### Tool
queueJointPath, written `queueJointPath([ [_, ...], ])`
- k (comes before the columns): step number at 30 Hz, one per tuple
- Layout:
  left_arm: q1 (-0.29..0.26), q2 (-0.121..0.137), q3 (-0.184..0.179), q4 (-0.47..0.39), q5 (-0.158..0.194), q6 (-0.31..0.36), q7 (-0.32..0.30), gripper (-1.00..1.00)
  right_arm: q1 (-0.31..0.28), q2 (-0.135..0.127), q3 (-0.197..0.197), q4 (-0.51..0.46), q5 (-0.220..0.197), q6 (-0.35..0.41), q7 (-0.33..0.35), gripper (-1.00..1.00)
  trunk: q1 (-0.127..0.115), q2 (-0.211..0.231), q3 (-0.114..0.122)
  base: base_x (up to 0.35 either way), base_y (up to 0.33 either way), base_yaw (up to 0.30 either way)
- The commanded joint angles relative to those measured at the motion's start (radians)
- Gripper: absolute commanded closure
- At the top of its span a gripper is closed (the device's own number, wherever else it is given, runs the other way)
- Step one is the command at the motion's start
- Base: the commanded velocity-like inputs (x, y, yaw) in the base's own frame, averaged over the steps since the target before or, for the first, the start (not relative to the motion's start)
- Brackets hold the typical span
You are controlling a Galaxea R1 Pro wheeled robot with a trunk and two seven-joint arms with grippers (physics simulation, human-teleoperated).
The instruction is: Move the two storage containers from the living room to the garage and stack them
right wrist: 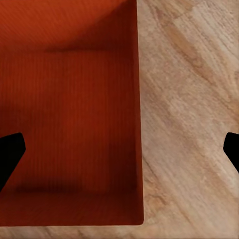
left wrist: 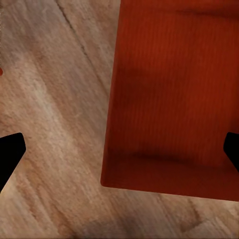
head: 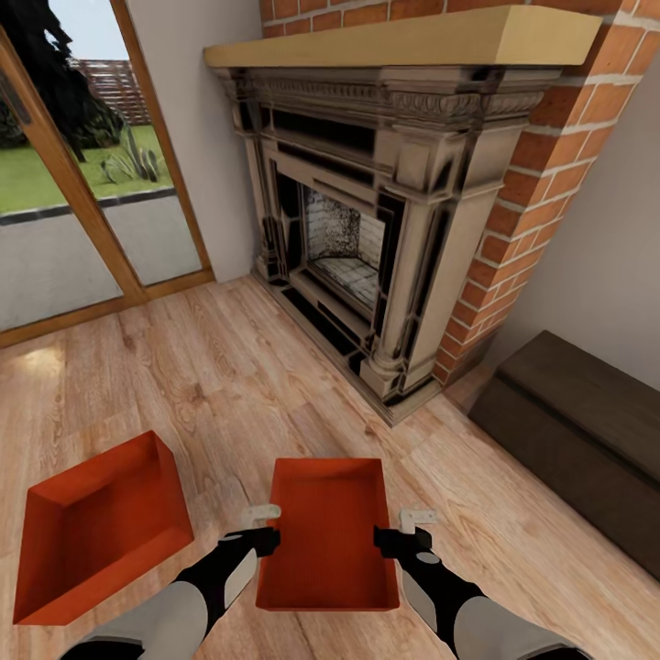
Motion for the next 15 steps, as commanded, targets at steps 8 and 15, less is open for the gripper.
queueJointPath([
  [8,0.0,0.002,-0.007,-0.003,0.008,0.008,0.006,-1.0,-0.001,0.0,0.011,0.002,-0.008,0.001,-0.004,-1.0,0.031,-0.057,-0.026,0.0,0.0,0.0],
  [15,0.0,0.004,-0.009,0.006,0.005,0.006,0.009,-1.0,-0.001,-0.009,0.017,0.002,-0.005,0.007,-0.004,-1.0,0.058,-0.106,-0.048,0.0,0.0,0.0],
])
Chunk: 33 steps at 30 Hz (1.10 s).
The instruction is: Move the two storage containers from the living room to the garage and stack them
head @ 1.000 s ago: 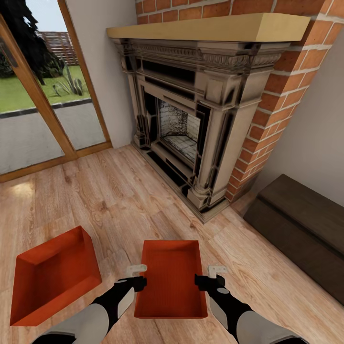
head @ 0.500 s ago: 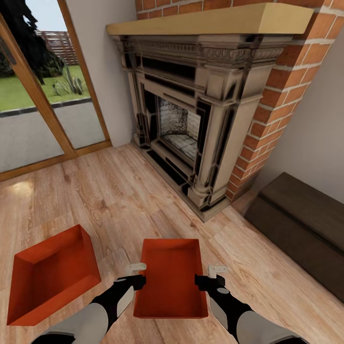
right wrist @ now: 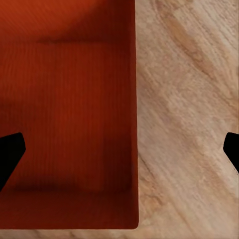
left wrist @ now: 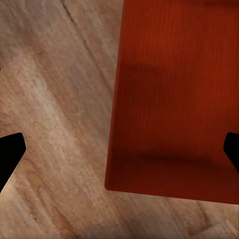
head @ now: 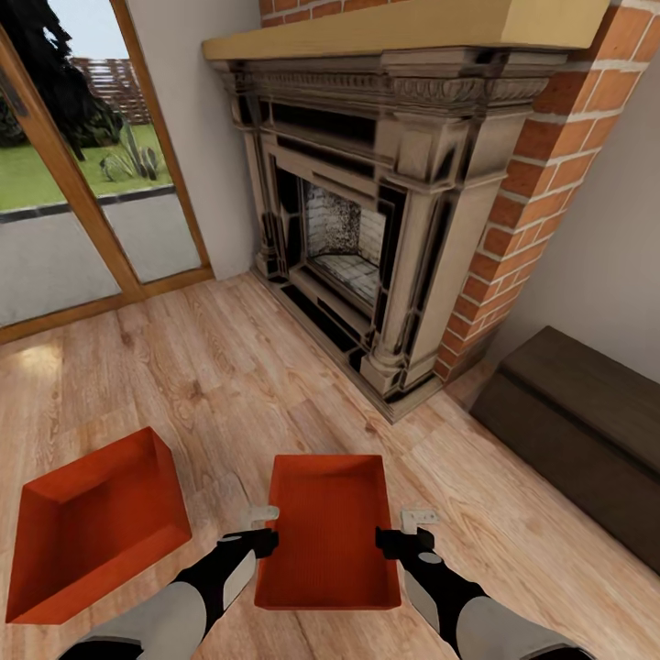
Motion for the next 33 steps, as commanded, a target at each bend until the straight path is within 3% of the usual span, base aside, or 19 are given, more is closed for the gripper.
queueJointPath([
  [1,0.0,0.0,-0.004,-0.001,0.01,0.005,0.004,-1.0,-0.001,-0.001,0.009,0.001,-0.008,-0.003,-0.004,-1.0,0.004,-0.008,-0.004,0.0,0.0,0.0],
  [6,0.0,0.0,-0.004,0.005,0.003,0.006,0.005,-1.0,-0.001,-0.004,0.01,0.001,0.054,-0.001,-0.004,-1.0,0.023,-0.043,-0.02,0.0,0.0,0.0],
  [10,0.0,0.0,-0.004,0.008,-0.033,0.005,0.005,-1.0,0.0,-0.005,0.008,0.001,0.089,-0.002,-0.006,-1.0,0.038,-0.071,-0.032,0.0,0.0,0.0],
  [33,0.0,0.013,-0.001,-0.009,-0.038,-0.002,0.009,-1.0,-0.001,0.001,-0.001,0.001,0.085,-0.016,-0.007,-1.0,0.127,-0.232,-0.104,0.0,0.0,0.0],
])
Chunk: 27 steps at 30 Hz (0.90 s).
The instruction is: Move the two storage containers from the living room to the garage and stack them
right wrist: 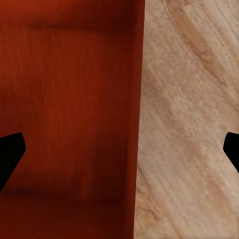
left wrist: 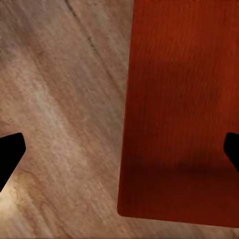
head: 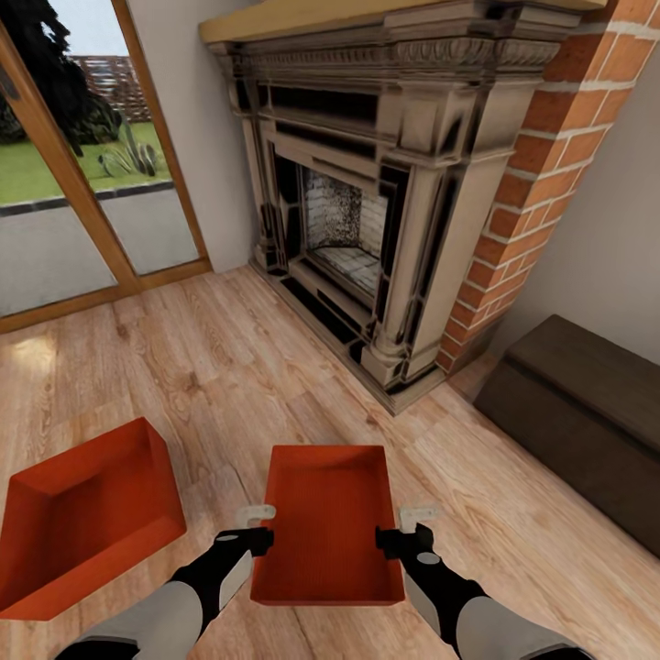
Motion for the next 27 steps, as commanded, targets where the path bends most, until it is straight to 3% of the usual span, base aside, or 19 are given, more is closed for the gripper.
queueJointPath([
  [1,0.0,0.0,-0.003,-0.003,0.008,0.005,0.005,-1.0,0.0,0.001,0.008,0.001,-0.008,-0.003,-0.005,-1.0,0.004,-0.008,-0.004,0.0,0.0,0.0],
  [10,0.0,-0.001,-0.003,-0.003,0.008,0.007,0.007,-1.0,0.0,0.0,0.007,0.001,-0.041,-0.002,-0.005,-1.0,0.038,-0.071,-0.032,0.0,0.0,0.0],
  [27,0.0,-0.002,-0.004,-0.004,0.008,0.007,0.008,-1.0,0.0,-0.002,0.006,0.001,-0.043,-0.002,-0.004,-1.0,0.103,-0.19,-0.085,0.0,0.0,0.0],
])
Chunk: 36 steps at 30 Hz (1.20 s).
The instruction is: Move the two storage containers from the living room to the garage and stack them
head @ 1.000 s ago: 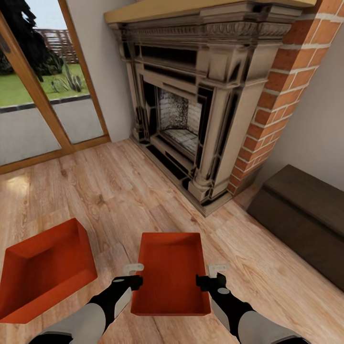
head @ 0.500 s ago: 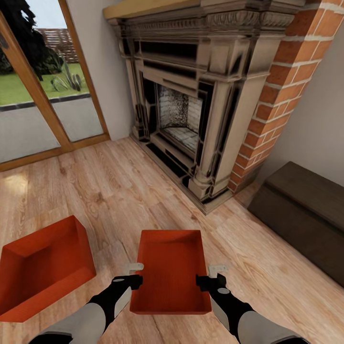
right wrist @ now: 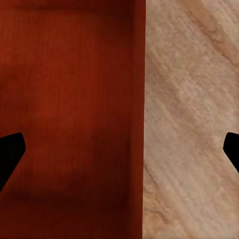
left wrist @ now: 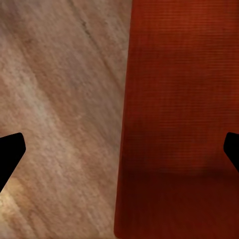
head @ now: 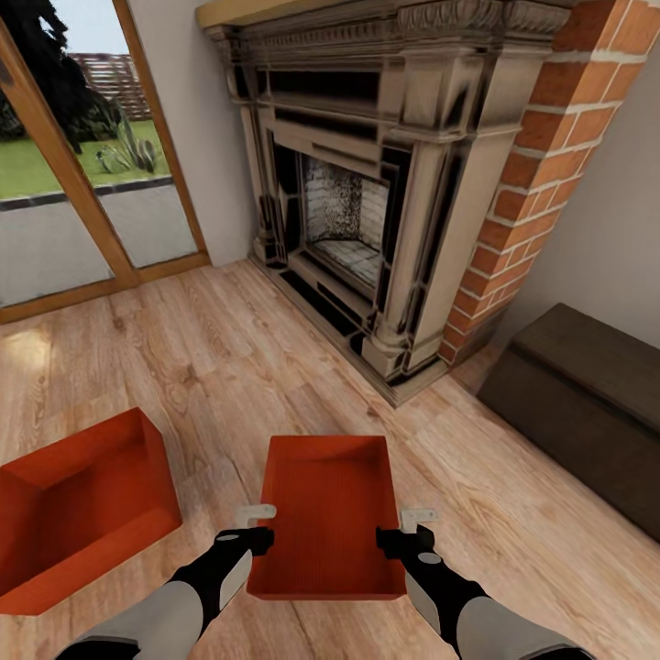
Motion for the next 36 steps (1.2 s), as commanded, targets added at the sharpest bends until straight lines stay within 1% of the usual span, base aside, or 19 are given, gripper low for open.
queueJointPath([
  [1,0.0,0.0,-0.003,-0.002,0.008,0.005,0.004,-1.0,-0.001,0.0,0.009,0.001,-0.011,-0.004,-0.004,-1.0,0.004,-0.008,-0.004,0.0,0.0,0.0],
  [11,0.0,0.0,-0.002,-0.002,0.008,0.004,0.004,-1.0,-0.001,-0.002,0.009,0.001,-0.007,-0.005,-0.004,-1.0,0.042,-0.078,-0.035,0.0,0.0,0.0],
  [15,0.0,0.001,-0.001,-0.002,0.008,0.004,0.004,-1.0,-0.001,-0.006,0.01,0.001,-0.001,-0.005,-0.005,-1.0,0.042,-0.078,-0.035,0.0,0.0,0.0],
  [20,0.0,0.001,-0.001,-0.002,0.008,0.004,0.004,-1.0,-0.001,-0.027,0.01,0.001,-0.001,-0.005,-0.005,-1.0,0.042,-0.078,-0.035,0.0,0.0,0.0],
  [29,0.0,0.001,-0.001,-0.002,0.008,0.004,0.004,-1.0,0.0,-0.033,0.01,0.001,-0.001,-0.006,-0.005,-1.0,0.042,-0.078,-0.035,0.0,0.0,0.0],
  [34,0.0,0.001,-0.001,-0.002,0.008,0.003,0.004,-1.0,0.0,-0.032,0.01,0.001,-0.003,-0.006,-0.005,-1.0,0.042,-0.078,-0.035,0.0,0.0,0.0],
  [36,0.0,0.001,-0.001,-0.002,0.008,0.003,0.004,-1.0,-0.001,-0.032,0.01,0.001,-0.003,-0.006,-0.005,-1.0,0.05,-0.092,-0.041,0.0,0.0,0.0],
])
